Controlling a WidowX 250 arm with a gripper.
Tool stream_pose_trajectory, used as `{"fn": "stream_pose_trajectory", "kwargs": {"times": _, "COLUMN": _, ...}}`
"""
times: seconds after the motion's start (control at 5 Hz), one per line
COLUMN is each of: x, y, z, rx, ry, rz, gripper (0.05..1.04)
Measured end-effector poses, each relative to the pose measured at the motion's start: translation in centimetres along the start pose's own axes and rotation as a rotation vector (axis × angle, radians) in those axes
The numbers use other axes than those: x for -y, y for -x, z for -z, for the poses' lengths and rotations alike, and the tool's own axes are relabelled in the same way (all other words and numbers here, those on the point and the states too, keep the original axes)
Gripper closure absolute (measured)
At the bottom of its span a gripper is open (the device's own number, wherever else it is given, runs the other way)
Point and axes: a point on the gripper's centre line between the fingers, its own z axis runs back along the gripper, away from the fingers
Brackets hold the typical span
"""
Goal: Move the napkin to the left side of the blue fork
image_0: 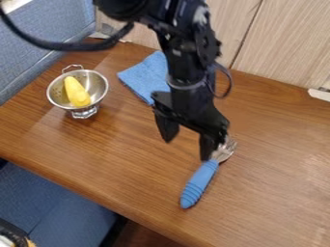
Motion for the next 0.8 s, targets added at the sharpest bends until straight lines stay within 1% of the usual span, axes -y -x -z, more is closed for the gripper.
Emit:
{"fn": "stream_pose_trajectory", "kwargs": {"times": 0.2, "x": -1.1, "y": -1.4, "z": -0.3, "rx": 0.018, "ry": -0.034, "rz": -0.008, "gripper": 0.083}}
{"fn": "stream_pose_trajectory", "kwargs": {"times": 0.4, "x": -4.0, "y": -3.5, "z": 0.2, "rx": 0.012, "ry": -0.091, "rz": -0.066, "gripper": 0.083}}
{"fn": "stream_pose_trajectory", "kwargs": {"times": 0.6, "x": -6.4, "y": -5.9, "z": 0.7, "rx": 0.041, "ry": -0.089, "rz": -0.126, "gripper": 0.083}}
{"fn": "stream_pose_trajectory", "kwargs": {"times": 0.8, "x": -9.5, "y": -7.9, "z": 1.6, "rx": 0.052, "ry": -0.071, "rz": -0.216, "gripper": 0.083}}
